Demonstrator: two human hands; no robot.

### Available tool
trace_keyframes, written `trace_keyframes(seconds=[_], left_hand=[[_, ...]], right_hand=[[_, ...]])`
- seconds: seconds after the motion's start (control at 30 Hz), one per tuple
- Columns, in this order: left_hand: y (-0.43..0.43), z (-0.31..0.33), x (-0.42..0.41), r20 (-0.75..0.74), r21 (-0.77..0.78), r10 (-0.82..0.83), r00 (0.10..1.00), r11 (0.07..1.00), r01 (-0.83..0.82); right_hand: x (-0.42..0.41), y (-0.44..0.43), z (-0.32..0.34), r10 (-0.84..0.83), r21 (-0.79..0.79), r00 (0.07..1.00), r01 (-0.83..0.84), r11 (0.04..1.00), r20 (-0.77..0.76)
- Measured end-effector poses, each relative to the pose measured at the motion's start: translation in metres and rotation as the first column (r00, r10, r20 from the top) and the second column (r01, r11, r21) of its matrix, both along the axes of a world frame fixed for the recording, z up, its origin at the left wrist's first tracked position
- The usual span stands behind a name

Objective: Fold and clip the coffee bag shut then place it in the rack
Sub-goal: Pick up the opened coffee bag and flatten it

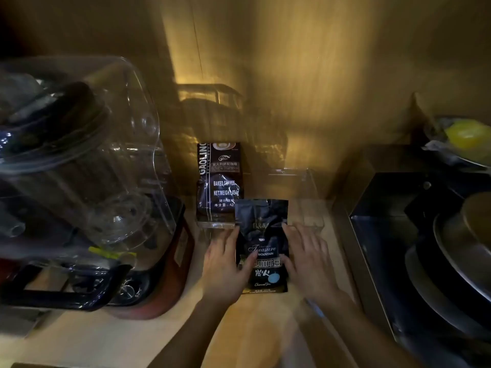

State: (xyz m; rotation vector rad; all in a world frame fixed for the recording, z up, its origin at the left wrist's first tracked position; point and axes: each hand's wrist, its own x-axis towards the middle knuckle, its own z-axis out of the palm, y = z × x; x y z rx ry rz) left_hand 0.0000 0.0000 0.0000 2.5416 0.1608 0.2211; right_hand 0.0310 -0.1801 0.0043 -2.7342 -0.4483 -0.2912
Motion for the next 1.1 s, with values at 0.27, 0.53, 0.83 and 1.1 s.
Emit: trace_keyframes(seconds=[0.27, 0.53, 0.83, 1.1], left_hand=[[-0.010, 0.000, 0.000, -0.134, -0.713, -0.002, 0.991, 0.695, -0.095], [-0.005, 0.003, -0.001, -0.246, -0.872, 0.086, 0.965, 0.414, -0.259], [-0.002, -0.002, -0.008, -0.254, -0.903, 0.061, 0.965, 0.342, -0.260], [-0.005, -0.003, -0.012, -0.249, -0.885, 0.084, 0.965, 0.385, -0.262]], right_hand=[[0.000, 0.004, -0.017, -0.037, 0.281, 0.958, 0.120, 0.952, -0.283], [-0.002, 0.010, -0.018, 0.116, 0.705, 0.792, 0.455, 0.544, -0.600], [-0.004, 0.007, -0.013, 0.149, 0.774, 0.785, 0.526, 0.352, -0.602], [-0.008, 0.006, -0.012, 0.189, 0.754, 0.736, 0.596, 0.277, -0.651]])
